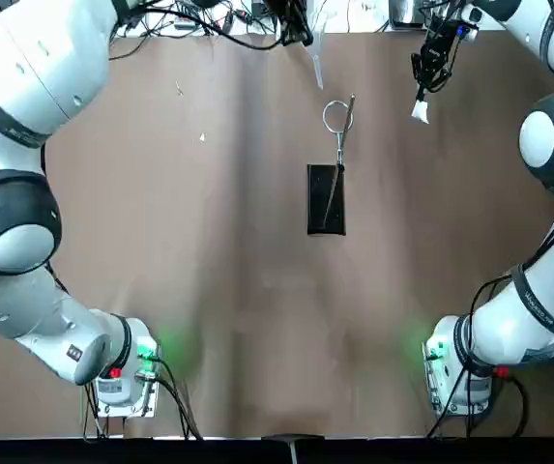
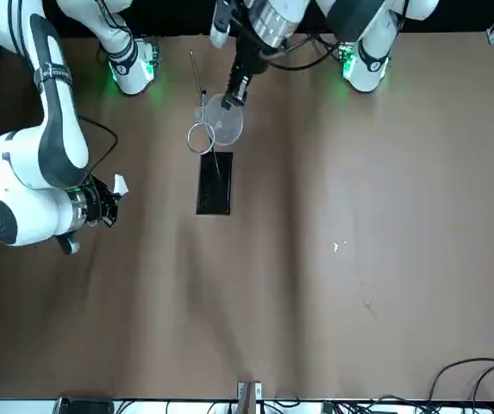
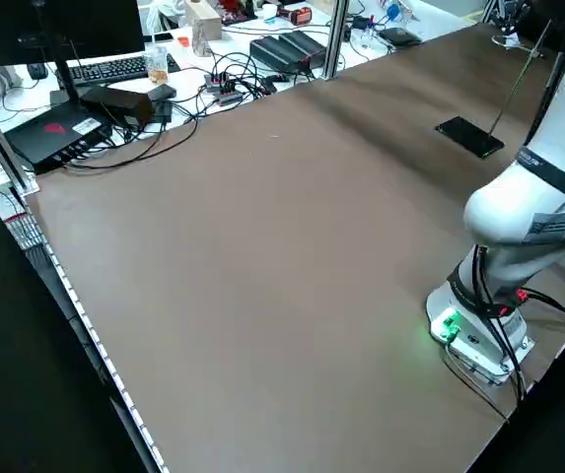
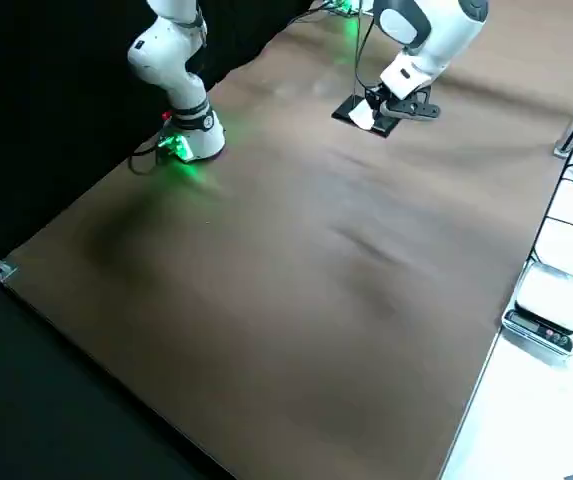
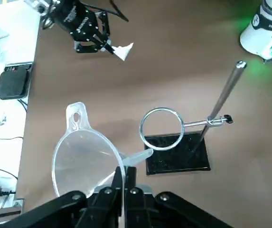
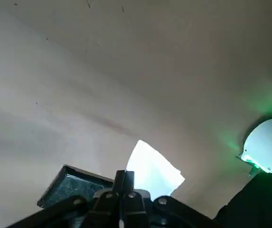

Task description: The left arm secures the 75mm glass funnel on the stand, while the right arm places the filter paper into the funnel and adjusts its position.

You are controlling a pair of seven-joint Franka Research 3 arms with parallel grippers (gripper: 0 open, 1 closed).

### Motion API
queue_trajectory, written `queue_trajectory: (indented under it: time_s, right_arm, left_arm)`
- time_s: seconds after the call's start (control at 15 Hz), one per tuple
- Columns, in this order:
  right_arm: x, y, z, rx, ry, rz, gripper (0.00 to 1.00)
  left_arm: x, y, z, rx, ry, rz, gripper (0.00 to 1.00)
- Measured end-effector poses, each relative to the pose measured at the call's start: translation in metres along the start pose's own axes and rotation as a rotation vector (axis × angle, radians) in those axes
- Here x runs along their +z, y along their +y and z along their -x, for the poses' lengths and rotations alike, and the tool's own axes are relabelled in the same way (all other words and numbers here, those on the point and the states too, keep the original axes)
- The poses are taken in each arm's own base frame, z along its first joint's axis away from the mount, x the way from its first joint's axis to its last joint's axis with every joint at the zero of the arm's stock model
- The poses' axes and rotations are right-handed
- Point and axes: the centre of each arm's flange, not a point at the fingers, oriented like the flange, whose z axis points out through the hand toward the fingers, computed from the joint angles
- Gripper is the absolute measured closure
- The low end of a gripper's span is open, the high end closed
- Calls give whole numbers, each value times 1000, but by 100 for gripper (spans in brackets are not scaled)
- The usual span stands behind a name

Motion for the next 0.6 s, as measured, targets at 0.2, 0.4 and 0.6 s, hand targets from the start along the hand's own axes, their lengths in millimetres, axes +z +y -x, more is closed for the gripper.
queue_trajectory:
  time_s: [0.2, 0.4, 0.6]
  right_arm:
    - [0, 0, 0, 0, 0, 0, 99]
    - [0, 0, 0, 0, 0, 0, 99]
    - [0, 0, 0, 1, 0, 0, 99]
  left_arm:
    - [20, 13, -18, 39, 7, 4, 97]
    - [35, 22, -27, 66, 1, 12, 97]
    - [45, 26, -32, 77, 3, 11, 97]
